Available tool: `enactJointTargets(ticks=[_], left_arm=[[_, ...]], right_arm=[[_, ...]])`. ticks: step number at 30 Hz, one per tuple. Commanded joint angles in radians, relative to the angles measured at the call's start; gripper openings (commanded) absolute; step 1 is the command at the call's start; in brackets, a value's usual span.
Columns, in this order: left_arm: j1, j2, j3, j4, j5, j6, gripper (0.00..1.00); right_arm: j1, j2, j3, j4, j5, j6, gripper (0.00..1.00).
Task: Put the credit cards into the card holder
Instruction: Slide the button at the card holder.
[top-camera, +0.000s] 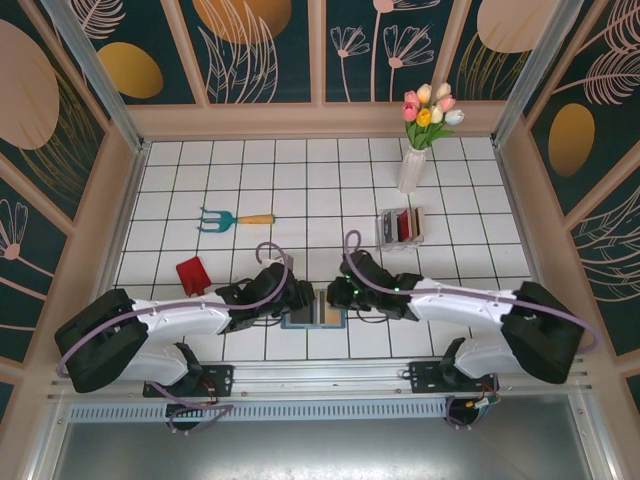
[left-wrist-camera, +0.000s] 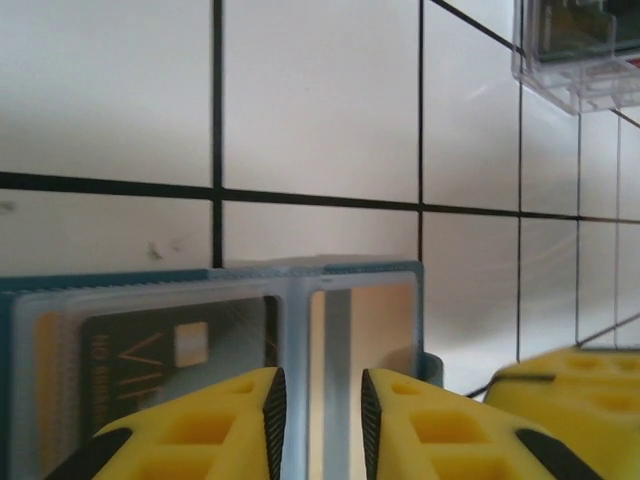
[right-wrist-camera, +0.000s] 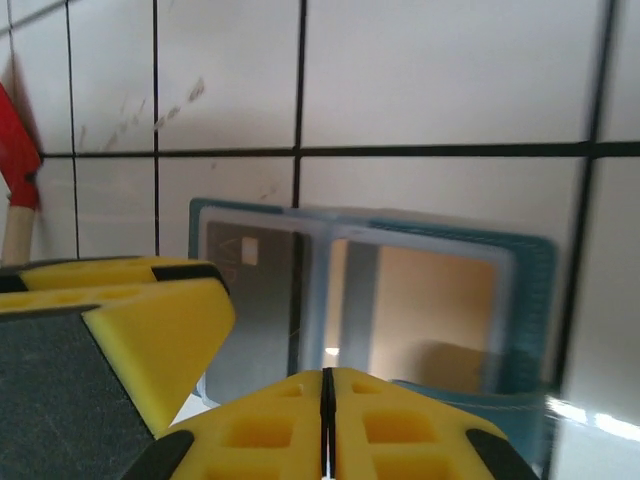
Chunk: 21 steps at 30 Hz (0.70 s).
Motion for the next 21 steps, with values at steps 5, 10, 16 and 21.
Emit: enactJointTargets(ticks=[5,10,16,21], left_arm=[[-0.004,0.050,-0.004,-0.072,-0.062,-0.006,0.24],[-0.004,0.108,-0.003,-0.081,-0.066,-0.012,0.21],[-0.004,0.140,-0.034,-0.082,-0.072,-0.037,0.19],[-0.004,0.139,-0.041,-0.090,-0.079,-0.039,0.19]], right_arm=[[0.094,0.217,0.201,-0.185,0.133,-0.008,0.07],[0.099,0.214,0.204,-0.313,0.217,0.021,0.08],[0.089,0.123,0.158,-0.405,0.276,0.035,0.08],[0.029,0.047,0.071,-0.439,0.289,0.067,0.08]])
